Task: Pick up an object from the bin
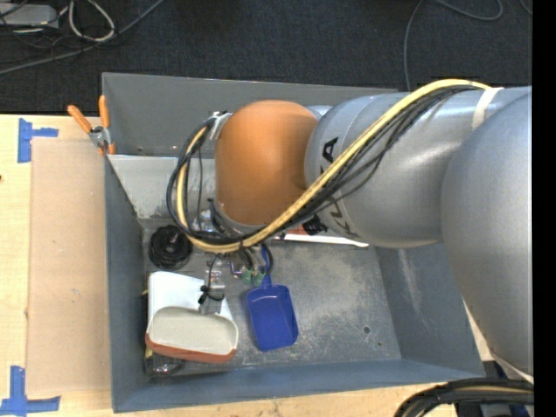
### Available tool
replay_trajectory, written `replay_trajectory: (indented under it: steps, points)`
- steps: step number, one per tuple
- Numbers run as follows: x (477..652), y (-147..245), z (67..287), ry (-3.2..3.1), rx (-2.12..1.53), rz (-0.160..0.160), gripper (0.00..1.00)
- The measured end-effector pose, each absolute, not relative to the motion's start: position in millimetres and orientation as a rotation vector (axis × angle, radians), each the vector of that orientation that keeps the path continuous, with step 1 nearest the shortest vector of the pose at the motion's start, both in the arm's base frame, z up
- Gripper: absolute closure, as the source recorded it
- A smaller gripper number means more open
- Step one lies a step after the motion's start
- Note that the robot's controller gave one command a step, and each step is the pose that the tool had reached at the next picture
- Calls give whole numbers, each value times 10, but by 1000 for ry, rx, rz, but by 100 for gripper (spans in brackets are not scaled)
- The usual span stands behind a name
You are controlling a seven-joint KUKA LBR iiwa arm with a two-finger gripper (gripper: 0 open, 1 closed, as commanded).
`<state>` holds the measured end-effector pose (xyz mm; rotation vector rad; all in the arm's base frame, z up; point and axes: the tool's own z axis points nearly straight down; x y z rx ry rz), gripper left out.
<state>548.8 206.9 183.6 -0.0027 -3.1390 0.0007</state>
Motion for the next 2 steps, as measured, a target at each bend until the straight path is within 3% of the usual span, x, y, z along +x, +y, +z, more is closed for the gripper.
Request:
replay_trajectory:
  steps: [1,2]
  points:
    - [5424,1890,1078,-3137,-65,1,0]
    - [5383,1823,681,-3141,-28,0,0]
